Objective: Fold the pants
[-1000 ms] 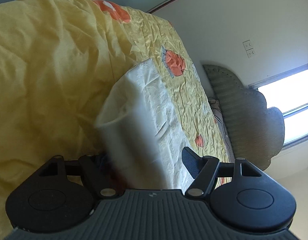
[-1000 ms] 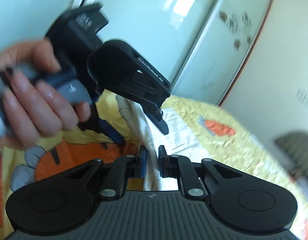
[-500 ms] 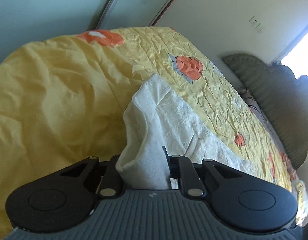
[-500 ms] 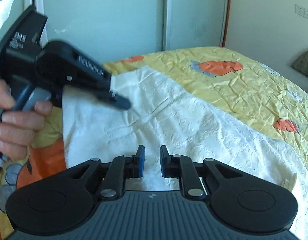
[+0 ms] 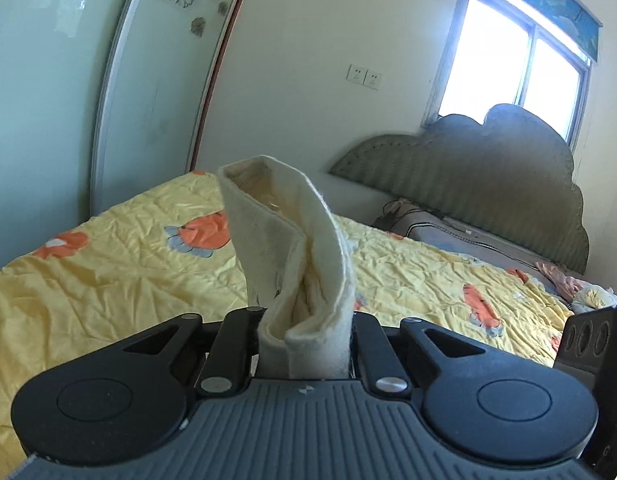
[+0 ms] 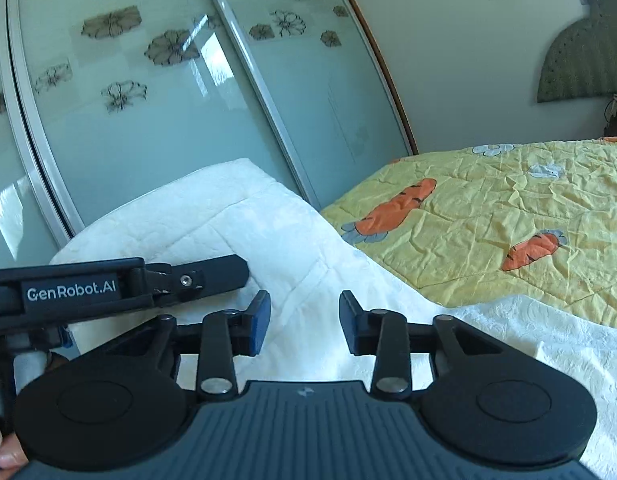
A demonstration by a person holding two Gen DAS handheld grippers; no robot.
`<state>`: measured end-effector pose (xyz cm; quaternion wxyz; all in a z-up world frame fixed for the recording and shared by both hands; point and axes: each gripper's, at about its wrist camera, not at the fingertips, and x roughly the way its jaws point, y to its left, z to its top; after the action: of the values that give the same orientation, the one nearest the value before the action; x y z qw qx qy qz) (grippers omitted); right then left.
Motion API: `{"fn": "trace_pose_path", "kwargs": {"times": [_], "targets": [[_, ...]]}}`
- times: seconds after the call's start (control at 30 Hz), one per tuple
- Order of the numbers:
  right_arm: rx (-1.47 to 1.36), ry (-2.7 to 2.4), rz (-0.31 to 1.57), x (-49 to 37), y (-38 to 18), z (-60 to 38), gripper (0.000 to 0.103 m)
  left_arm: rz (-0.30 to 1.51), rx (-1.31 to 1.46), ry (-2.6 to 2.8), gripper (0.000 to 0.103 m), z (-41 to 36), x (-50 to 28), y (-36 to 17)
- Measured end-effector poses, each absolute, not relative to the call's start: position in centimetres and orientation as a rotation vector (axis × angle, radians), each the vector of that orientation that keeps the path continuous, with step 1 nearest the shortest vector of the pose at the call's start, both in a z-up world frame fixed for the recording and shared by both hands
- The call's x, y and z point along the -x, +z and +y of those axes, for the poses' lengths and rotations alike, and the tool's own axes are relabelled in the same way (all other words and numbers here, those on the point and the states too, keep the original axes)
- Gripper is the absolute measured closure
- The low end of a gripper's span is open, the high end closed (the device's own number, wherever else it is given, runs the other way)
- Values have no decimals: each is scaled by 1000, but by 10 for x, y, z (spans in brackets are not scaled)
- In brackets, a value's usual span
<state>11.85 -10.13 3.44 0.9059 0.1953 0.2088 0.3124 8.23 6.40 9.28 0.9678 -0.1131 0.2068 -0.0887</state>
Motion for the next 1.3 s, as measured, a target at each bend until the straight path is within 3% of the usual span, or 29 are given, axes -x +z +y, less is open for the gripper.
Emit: {"fn": "trace_pose_path", "kwargs": {"times": [0.27,0.53,0.97,1.07,1.3], "targets": [[-495,465,375,-81,24,-188,64,453,174,-383,92,-29,-78,92],[-537,249,410,-47,-4,-263,62,504,54,-521,91,-121,-70,56],[-591,62,503,-30,-49,-314,62,613,-36,-599,90,-194,-74,16],[-506,-12,515,-21,-51,-317,63,667,-42,-614,85,-201,-83,6],[-492,-140,503,16,-49,-349,62,652,-68,-676,60,-217,-75,6]]}}
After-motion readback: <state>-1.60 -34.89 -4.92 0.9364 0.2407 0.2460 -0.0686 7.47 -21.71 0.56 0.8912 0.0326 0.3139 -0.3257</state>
